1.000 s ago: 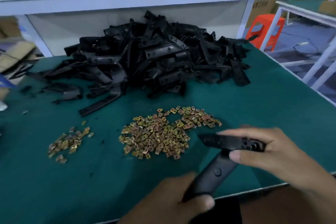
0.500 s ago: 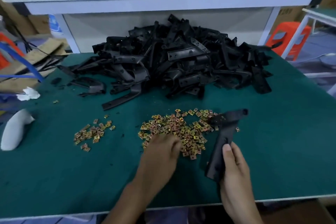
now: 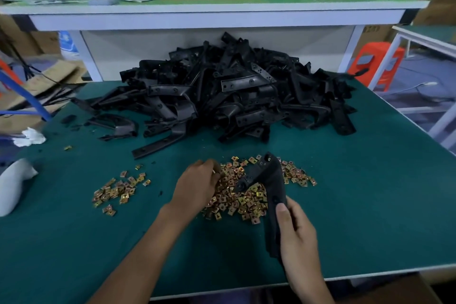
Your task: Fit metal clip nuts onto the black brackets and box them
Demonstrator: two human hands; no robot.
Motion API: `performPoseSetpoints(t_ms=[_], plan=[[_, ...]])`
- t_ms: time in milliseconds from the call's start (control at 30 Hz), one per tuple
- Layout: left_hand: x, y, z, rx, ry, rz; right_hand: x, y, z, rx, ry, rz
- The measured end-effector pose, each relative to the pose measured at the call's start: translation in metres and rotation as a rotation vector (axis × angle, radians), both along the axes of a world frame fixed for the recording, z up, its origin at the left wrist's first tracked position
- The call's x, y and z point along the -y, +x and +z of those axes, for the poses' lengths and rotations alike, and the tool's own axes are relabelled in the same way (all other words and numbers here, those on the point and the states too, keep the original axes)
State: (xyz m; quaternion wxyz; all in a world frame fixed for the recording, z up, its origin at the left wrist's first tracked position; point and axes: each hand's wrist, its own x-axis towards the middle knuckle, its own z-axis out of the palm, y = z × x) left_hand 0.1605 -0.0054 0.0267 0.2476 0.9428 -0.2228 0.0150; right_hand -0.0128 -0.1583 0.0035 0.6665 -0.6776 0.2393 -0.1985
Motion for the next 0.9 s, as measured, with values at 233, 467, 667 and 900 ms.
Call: performPoseSetpoints(t_ms=[233, 467, 667, 900], plan=[[-0.013, -0.012, 0.016, -0.284, -0.511, 0.057, 0.002, -0.001, -0.004, 0.023, -0.011, 0.044], [-0.002, -0.045, 0.040, -0.755, -1.108, 0.116, 0.003, 0.000, -0.010, 0.044, -0.037, 0.106], [0.004, -0.064, 0.039, -0.817, -1.203, 0.116, 0.004, -0.001, -0.007, 0.051, -0.039, 0.126], [-0.005, -0.070, 0.036, -0.754, -1.099, 0.084, 0.005, 0.000, -0.007, 0.039, -0.053, 0.132]])
